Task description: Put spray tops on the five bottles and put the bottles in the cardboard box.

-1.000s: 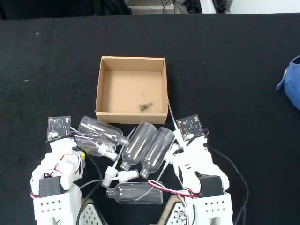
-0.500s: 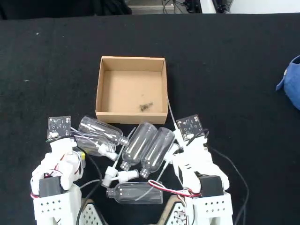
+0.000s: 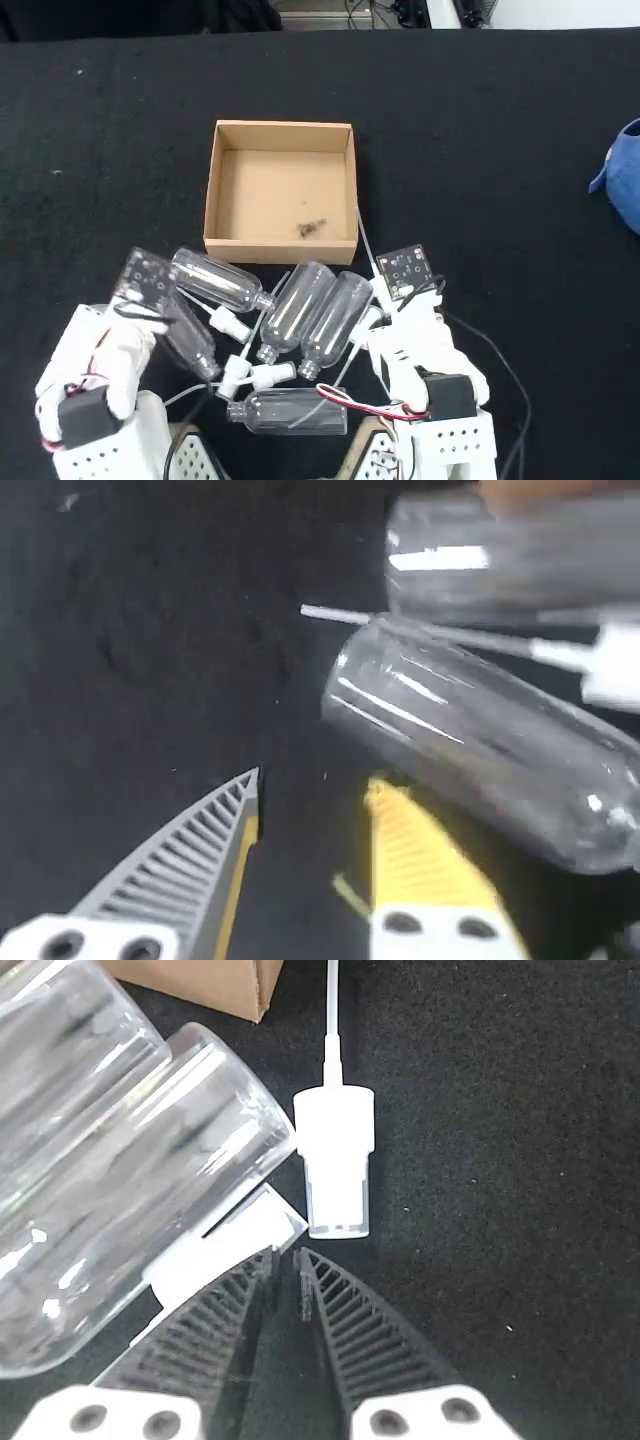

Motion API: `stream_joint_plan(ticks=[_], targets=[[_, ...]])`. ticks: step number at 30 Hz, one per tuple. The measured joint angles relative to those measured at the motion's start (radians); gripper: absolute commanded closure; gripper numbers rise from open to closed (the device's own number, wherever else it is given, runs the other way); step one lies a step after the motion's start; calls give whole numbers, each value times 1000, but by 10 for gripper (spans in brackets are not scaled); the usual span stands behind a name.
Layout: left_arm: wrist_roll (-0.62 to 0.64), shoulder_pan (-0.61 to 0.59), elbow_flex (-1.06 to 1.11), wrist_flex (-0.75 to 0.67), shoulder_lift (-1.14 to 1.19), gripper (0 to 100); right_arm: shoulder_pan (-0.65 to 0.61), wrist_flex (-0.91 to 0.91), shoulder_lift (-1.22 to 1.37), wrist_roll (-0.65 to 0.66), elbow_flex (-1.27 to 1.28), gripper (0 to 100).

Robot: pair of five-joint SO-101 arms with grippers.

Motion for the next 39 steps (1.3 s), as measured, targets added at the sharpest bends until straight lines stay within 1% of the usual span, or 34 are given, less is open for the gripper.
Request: stream_joint_plan(ticks=[2,5,11,16,20,23,29,35,39], targets=[[-80,-5,-41,43,-3,743,0,0,0,0,0,987],[-129,-12,-84,66,6,770,0,0,0,0,0,987],[-137,-11,-155,97,-3,783,0,0,0,0,0,987],[-137,-11,-164,100,0,784,0,0,0,0,0,987],[-120,-11,-192,100,101,784,0,0,0,0,0,987],[-44,-9,-272,87,238,783,0,0,0,0,0,987],[215,-9,-427,2,557,783,0,0,0,0,0,987],[431,-3,-456,-43,802,782,0,0,0,0,0,987],[598,63,-456,-43,911,782,0,0,0,0,0,987]])
